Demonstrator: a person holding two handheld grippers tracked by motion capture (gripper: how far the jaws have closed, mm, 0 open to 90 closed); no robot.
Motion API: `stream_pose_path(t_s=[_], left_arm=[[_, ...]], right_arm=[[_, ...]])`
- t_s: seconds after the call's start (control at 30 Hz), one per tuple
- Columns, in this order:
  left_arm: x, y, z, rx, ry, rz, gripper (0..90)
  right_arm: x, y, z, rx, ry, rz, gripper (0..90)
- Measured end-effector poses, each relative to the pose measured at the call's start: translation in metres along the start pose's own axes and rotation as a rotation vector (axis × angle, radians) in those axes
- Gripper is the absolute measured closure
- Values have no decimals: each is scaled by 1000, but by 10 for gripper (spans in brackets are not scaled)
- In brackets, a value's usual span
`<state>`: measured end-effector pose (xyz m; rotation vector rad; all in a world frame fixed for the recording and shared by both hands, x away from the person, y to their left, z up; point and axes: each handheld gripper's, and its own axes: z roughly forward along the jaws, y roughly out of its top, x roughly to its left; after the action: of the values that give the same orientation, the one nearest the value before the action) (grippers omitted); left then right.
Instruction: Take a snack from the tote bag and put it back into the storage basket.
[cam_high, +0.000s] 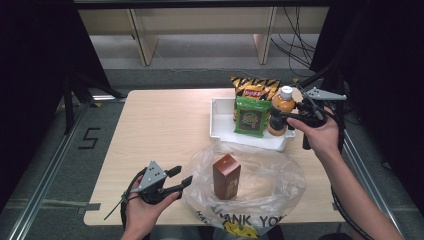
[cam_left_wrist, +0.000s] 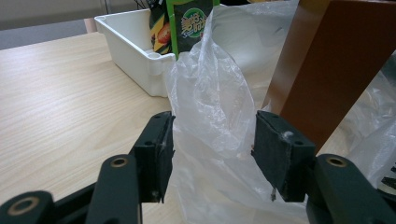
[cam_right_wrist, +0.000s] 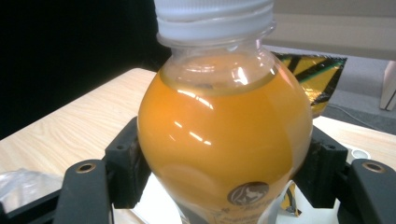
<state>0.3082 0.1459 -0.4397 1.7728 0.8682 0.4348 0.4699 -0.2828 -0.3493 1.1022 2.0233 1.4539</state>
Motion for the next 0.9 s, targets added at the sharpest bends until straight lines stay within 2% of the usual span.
stream_pose_path(t_s=[0.07, 0.17, 0.2, 0.23, 0.27, 0.37, 0.43, 0.47, 0.53, 0.63, 0.67, 0.7, 0.73, 0.77, 0.8, 0.9], left_arm=[[1, 1, 0, 2, -2, 20, 471], [0, 0, -1, 5, 7, 3, 471], [0, 0, -1, 3, 5, 10, 471], [1, 0, -1, 5, 6, 14, 471], [1, 0, -2, 5, 8, 13, 471], [1, 0, -2, 4, 8, 13, 471], [1, 0, -1, 1, 3, 14, 472], [1, 0, -1, 2, 4, 13, 471], [2, 0, -1, 2, 2, 17, 471], [1, 0, -1, 2, 4, 13, 471], [1, 0, -2, 6, 9, 15, 471], [1, 0, -2, 5, 9, 14, 471], [1, 0, -2, 5, 8, 14, 471], [1, 0, -2, 6, 8, 15, 471], [1, 0, -2, 7, 8, 16, 471], [1, 0, -2, -1, 5, 12, 471]], right_arm=[[-3, -1, 4, 13, -10, 13, 314], [-11, -4, 11, 20, -23, -3, 314], [-13, -6, 13, 31, -24, 0, 314], [-14, -8, 15, 34, -21, 17, 314], [-14, -9, 19, 24, -41, 39, 314], [-21, -15, 23, 62, -34, 26, 314], [-24, -18, 28, 52, -42, 39, 314], [-23, -19, 29, 56, -44, 68, 314], [-29, -23, 32, 76, -36, 21, 314], [-32, -28, 37, 101, -29, 27, 314], [-33, -29, 38, 106, -40, 32, 314], [-32, -31, 42, 91, -44, 62, 314], [-33, -32, 42, 99, -39, 57, 313], [-35, -34, 44, 92, -57, 36, 313], [-34, -35, 43, 115, -49, 66, 313], [-37, -40, 47, 118, -64, 67, 313]])
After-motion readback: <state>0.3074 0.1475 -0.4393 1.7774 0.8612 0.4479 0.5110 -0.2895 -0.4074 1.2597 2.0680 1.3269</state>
